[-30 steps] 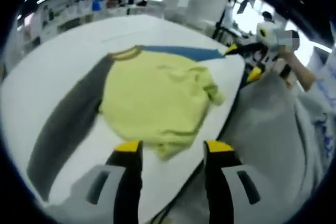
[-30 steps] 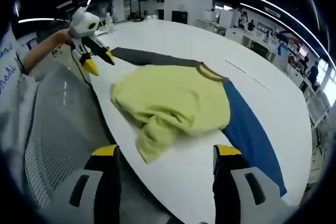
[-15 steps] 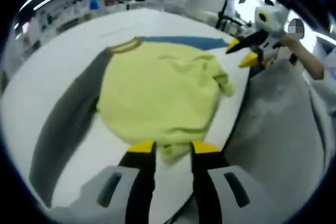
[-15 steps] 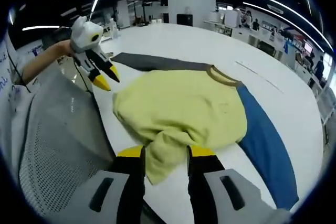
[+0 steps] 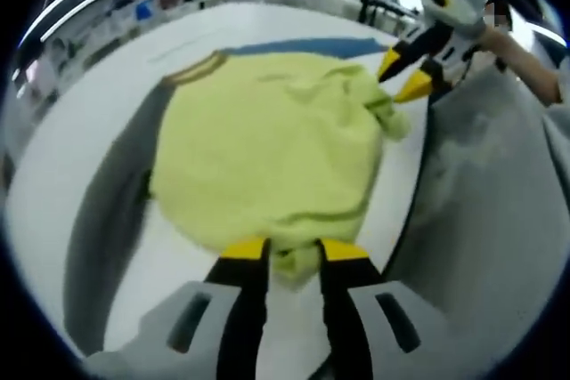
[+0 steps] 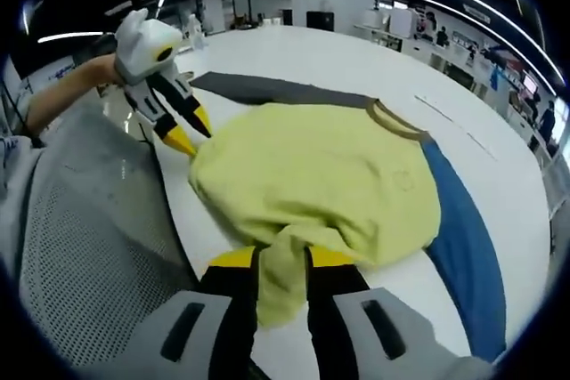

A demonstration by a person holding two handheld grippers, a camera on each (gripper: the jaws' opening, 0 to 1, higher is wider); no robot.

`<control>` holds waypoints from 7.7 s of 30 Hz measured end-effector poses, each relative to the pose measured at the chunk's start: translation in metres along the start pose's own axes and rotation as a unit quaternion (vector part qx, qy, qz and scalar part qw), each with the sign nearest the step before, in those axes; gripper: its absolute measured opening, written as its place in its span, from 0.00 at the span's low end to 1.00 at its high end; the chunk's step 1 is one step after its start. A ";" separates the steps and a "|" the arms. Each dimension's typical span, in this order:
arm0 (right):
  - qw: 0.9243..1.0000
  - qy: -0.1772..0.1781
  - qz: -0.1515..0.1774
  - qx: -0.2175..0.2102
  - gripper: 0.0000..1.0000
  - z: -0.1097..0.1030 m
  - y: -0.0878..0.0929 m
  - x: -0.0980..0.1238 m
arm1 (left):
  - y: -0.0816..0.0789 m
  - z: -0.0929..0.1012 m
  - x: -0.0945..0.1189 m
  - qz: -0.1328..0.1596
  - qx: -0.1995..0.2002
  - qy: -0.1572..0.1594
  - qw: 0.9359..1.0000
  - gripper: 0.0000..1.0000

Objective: Fold the garment on the visible template until the final outline fits inside the template.

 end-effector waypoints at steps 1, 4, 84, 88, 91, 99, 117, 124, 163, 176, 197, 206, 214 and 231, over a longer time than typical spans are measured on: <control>1.000 0.000 -0.005 0.004 0.19 0.000 0.001 -0.002 | -0.001 -0.001 0.000 -0.001 -0.005 -0.006 1.000 0.18; 1.000 0.000 -0.007 0.005 0.17 -0.001 0.002 -0.006 | -0.001 -0.003 -0.001 -0.004 -0.011 -0.012 1.000 0.17; 0.983 0.182 0.001 0.031 0.02 0.205 -0.065 -0.040 | -0.089 -0.186 -0.018 0.066 0.053 -0.167 0.982 0.00; 0.985 0.173 -0.007 0.020 0.06 0.204 -0.059 -0.046 | -0.088 -0.190 -0.023 0.061 0.043 -0.171 0.982 0.00; 0.986 0.169 -0.008 0.013 0.11 0.202 -0.058 -0.048 | -0.084 -0.191 -0.025 0.051 0.031 -0.176 0.983 0.00; 0.988 0.155 -0.001 0.010 0.23 0.196 -0.060 -0.044 | -0.085 -0.189 -0.013 0.055 0.028 -0.172 0.983 0.03; 0.989 0.143 0.035 -0.003 0.72 0.184 -0.072 0.011 | -0.103 -0.176 0.044 0.059 -0.004 -0.161 0.985 0.31; 0.990 0.137 0.037 0.001 0.82 0.176 -0.069 0.025 | -0.101 -0.167 0.062 0.057 -0.018 -0.156 0.986 0.44; 0.987 0.135 0.080 0.027 1.00 0.095 -0.049 0.109 | -0.071 -0.066 0.122 0.088 -0.044 -0.097 0.990 0.99; 0.987 0.135 0.090 0.017 1.00 0.077 -0.040 0.121 | -0.065 -0.055 0.127 0.119 0.000 -0.086 0.989 1.00; 0.987 0.143 0.072 0.010 1.00 0.084 -0.027 0.118 | -0.066 -0.064 0.119 0.125 0.006 -0.074 0.989 0.96; 0.985 0.150 0.085 -0.003 0.99 0.100 -0.029 0.117 | -0.071 -0.066 0.113 0.130 -0.002 -0.063 0.989 0.79; 0.986 0.144 0.079 -0.009 0.94 0.107 -0.030 0.102 | -0.073 -0.079 0.098 0.109 -0.005 -0.066 0.992 0.64; 0.988 0.144 0.056 -0.014 0.84 0.132 -0.021 0.079 | -0.078 -0.099 0.058 0.068 -0.029 -0.066 0.995 0.28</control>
Point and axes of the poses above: the point that each gripper's makers call its tool centre point, and the gripper's own axes: x roughly backward along the fingers, z roughly to its right, y roughly out of its underside, the point moved 1 cm from there along x, roughly backward along the fingers, and after that the axes turned 7 degrees about -z, right-handed, at the moved point
